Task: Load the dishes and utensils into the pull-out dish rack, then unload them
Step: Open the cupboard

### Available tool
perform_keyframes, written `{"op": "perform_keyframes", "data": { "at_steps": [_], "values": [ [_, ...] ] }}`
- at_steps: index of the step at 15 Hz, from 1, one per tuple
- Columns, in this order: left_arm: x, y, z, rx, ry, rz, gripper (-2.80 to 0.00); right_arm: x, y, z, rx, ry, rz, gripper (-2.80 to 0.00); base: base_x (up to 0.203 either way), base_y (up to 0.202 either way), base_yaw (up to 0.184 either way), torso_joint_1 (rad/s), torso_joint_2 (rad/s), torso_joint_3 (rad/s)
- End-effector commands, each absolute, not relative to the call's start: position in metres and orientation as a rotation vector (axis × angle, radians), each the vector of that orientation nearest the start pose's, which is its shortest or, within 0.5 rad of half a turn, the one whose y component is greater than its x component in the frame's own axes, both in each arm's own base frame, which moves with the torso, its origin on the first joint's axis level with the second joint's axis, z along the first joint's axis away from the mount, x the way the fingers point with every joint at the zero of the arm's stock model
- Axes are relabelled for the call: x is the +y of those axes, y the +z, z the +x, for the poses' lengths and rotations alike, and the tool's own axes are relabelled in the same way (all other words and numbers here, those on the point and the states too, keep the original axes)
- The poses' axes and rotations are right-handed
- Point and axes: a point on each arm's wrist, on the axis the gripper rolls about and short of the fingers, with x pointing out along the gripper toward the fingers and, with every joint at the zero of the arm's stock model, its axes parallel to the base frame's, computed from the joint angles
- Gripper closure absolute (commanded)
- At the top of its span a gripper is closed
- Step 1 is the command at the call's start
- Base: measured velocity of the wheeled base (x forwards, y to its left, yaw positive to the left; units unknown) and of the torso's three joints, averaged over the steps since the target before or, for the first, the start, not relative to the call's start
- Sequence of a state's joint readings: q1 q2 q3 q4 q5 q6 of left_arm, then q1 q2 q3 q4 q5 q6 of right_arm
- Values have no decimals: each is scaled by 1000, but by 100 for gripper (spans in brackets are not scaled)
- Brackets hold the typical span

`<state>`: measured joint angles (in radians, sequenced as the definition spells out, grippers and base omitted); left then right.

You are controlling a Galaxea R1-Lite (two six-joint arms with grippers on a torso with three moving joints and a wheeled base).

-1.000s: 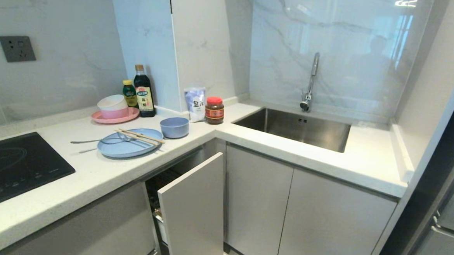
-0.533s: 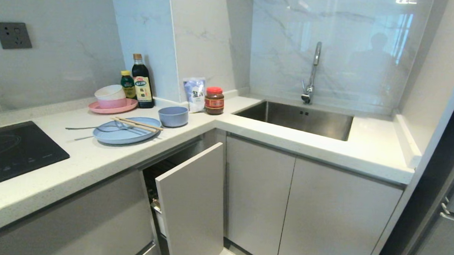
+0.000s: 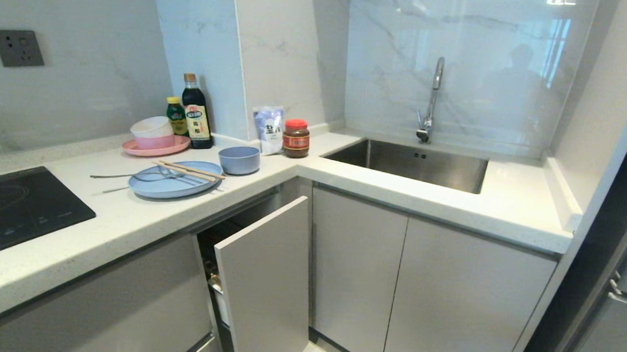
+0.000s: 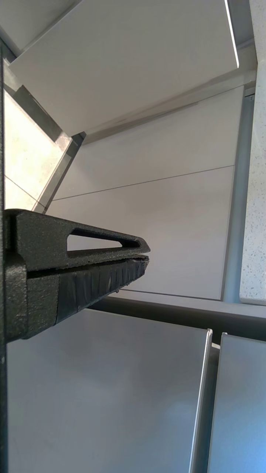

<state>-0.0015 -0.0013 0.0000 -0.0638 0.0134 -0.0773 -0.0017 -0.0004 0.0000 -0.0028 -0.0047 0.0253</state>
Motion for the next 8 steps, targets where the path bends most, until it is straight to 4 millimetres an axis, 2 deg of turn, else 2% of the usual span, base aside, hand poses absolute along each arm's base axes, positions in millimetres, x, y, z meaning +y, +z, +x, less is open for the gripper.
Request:
{"op": "perform_keyframes", "data": {
  "at_steps": [1,8],
  "values": [
    [0,75,-21,-40,11,-79,0,0,75,-23,-6,-6,25,0,0,0,0,0,0,0],
    [0,75,-21,-40,11,-79,0,0,75,-23,-5,-6,25,0,0,0,0,0,0,0]
  ]
}}
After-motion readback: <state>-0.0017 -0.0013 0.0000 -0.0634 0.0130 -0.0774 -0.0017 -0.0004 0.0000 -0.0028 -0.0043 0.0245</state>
